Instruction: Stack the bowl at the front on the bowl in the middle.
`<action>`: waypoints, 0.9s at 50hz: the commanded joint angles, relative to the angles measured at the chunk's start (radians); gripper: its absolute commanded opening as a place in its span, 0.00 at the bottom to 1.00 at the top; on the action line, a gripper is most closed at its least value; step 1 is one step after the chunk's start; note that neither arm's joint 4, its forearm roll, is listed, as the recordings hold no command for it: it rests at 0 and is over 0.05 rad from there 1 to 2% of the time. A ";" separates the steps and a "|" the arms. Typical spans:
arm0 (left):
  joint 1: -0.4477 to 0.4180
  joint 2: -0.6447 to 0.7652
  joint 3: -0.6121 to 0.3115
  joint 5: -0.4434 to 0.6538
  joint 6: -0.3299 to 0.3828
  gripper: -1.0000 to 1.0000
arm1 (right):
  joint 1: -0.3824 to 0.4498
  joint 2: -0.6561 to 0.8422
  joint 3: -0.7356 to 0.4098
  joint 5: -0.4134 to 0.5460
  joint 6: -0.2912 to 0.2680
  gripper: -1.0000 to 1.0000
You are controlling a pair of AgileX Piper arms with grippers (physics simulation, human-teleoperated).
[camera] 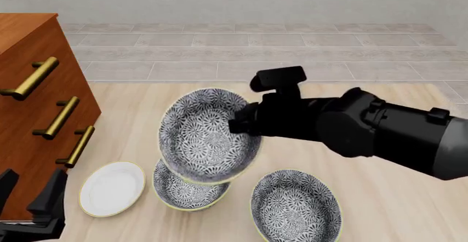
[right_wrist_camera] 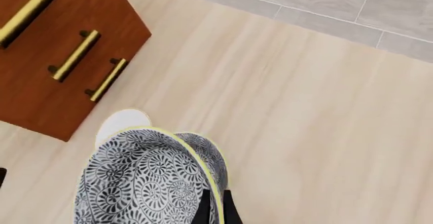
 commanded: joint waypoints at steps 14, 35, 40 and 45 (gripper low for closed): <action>-0.003 -0.033 0.000 0.022 -0.006 1.00 | 0.131 0.052 -0.034 -0.013 0.071 0.00; -0.001 -0.030 -0.001 0.020 -0.004 1.00 | 0.127 0.104 -0.044 -0.033 0.057 0.00; 0.002 -0.030 -0.001 0.022 0.011 1.00 | 0.118 0.118 -0.044 -0.041 0.057 0.00; -0.015 -0.069 -0.001 0.047 -0.012 1.00 | 0.106 0.143 -0.050 -0.051 0.057 0.00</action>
